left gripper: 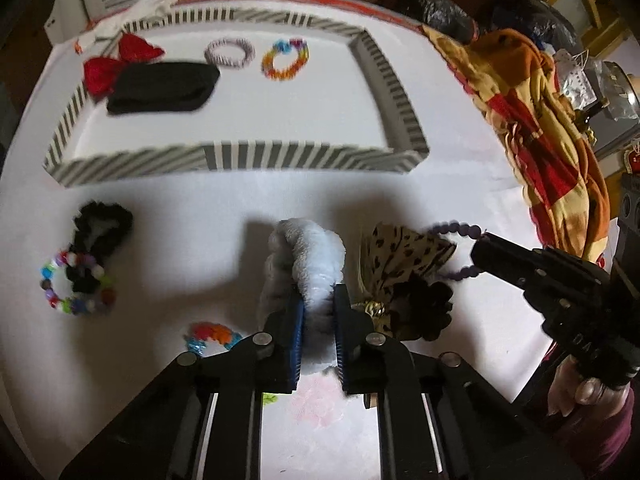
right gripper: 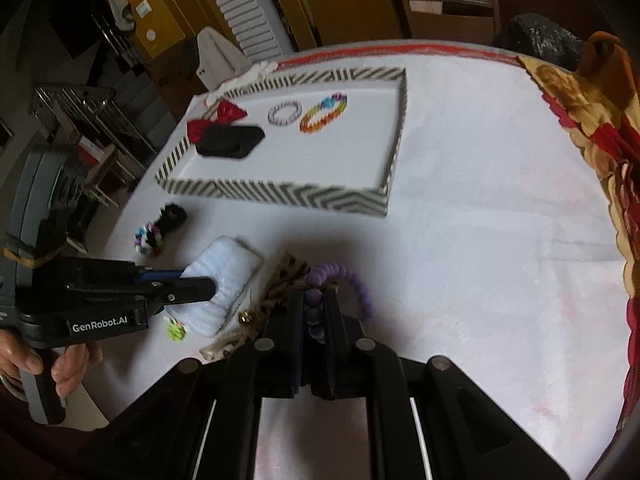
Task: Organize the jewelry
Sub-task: 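Grasp the white fluffy scrunchie with the left tool while the right tool grasps the purple beaded bracelet, then carry the white scrunchie in the left tool into the tray while the right tool drops the purple bracelet there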
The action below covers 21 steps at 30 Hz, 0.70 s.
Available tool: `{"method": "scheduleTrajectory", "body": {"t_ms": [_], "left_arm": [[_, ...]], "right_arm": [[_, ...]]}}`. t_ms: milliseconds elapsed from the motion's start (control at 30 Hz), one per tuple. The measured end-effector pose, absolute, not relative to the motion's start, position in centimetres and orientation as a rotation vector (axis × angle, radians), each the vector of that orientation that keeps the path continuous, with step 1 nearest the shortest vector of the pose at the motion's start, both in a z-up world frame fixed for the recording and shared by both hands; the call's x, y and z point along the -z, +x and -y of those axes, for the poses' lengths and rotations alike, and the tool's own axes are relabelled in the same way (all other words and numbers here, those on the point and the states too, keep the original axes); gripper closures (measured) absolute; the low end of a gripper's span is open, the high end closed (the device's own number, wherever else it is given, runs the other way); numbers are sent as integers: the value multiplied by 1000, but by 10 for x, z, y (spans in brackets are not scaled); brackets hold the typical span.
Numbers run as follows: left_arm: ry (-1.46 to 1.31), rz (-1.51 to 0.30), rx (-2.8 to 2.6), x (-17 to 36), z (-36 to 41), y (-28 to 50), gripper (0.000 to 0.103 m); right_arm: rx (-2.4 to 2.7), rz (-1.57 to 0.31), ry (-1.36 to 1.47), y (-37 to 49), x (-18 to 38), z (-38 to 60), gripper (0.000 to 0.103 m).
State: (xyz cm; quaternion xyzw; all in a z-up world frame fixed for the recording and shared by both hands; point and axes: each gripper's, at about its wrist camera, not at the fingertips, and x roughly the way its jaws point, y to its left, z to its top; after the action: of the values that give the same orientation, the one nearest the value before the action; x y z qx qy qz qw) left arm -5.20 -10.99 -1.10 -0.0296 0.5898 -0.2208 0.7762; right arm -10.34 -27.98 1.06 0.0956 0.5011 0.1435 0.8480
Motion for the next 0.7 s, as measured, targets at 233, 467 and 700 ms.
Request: {"method": "scheduleTrajectory", "body": {"t_ms": [233, 467, 700], "left_arm": [[-73, -1203, 458, -18, 101, -41, 92], [-70, -1158, 423, -34, 94, -26, 92], [-53, -1143, 392, -40, 90, -12, 92]], "right_arm": [[-305, -1002, 221, -100, -41, 288, 94], [-299, -967, 230, -91, -59, 293, 94], [-303, -940, 245, -68, -72, 293, 94]]}}
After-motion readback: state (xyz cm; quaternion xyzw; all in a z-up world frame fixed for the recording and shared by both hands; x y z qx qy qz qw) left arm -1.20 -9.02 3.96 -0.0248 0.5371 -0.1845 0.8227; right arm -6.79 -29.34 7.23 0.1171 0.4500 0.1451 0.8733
